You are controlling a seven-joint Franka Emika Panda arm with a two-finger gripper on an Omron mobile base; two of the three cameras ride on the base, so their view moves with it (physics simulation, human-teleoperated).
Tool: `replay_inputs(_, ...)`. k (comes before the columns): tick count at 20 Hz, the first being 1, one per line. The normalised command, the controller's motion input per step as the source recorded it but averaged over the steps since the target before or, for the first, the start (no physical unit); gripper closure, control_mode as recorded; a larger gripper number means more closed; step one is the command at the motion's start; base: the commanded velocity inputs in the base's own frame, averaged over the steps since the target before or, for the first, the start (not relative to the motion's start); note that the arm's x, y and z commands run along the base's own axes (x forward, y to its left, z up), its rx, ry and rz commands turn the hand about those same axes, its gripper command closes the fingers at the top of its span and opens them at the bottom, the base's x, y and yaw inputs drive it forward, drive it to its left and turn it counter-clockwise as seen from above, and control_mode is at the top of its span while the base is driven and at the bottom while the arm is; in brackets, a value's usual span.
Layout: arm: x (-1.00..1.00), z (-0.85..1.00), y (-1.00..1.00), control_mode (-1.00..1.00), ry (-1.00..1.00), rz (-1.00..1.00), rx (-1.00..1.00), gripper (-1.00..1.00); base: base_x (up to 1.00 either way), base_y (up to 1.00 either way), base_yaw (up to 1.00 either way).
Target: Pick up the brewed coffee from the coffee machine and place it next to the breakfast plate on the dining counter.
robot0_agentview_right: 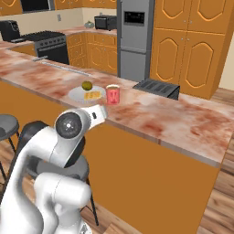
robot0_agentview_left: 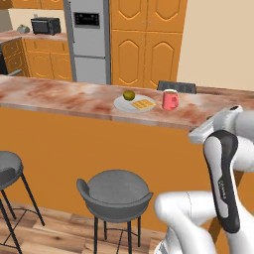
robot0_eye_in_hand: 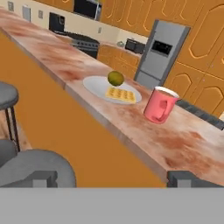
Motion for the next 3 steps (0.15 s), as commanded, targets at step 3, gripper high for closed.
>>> replay_inputs(3, -0.38, 0.00, -0.21, -1.00, 0.00, 0.01, 0.00, -1.00, 0.00, 0.00, 0.00)
